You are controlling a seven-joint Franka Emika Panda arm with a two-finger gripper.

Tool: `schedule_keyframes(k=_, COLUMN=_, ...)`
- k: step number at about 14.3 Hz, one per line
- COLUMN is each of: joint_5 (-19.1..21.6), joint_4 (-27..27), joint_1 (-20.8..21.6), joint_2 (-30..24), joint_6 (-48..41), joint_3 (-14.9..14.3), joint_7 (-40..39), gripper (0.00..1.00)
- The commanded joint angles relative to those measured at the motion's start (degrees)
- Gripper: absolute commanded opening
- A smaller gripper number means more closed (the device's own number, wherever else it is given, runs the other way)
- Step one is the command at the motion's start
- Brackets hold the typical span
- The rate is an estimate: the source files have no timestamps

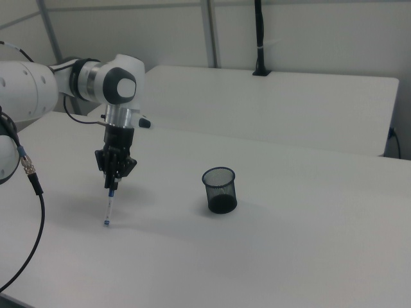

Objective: Remove the marker
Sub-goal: 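Lower the held marker onto the table beside the cup and release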

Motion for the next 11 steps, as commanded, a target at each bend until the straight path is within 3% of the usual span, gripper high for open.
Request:
schedule_keyframes(k=1, joint_5=-0.6, joint_4=1.1, joint_1=0.7, joint_2=0.5, joint_6=-0.4, joint_3=-0.8, joint_7=-1.4, gripper=0.09)
schedule_keyframes(k=2, joint_5=-0.9, joint_4=1.0, joint_1=0.6, joint_2=2.1, joint_6=1.3, joint_3=-0.8, joint_7=-1.2, gripper=0.26)
schedule_keyframes(k=3, joint_5=-1.9, joint_4=1.0, joint_1=0.6, joint_2=2.3, joint_6=3.5, joint_3=-0.8, joint_7=-1.2, gripper=0.3)
schedule_keyframes(k=6, joint_5=-7.0, joint_4=0.0, joint_1=0.6, joint_2=2.9, joint_6=11.6, joint_3=-0.8, joint_7=-1.1, gripper=0.55)
schedule_keyframes(k=10, joint_5=-7.9, joint_4=0.2, joint_1=0.4, joint_2=3.6, joint_6=17.6, joint_3=-0.8, joint_7=0.0, gripper=0.56)
schedule_keyframes(k=11, joint_5=-8.0, joint_4=0.3, joint_1=0.7, joint_2=3.0, joint_6=17.6, joint_3=-0.8, joint_7=0.3, gripper=0.61)
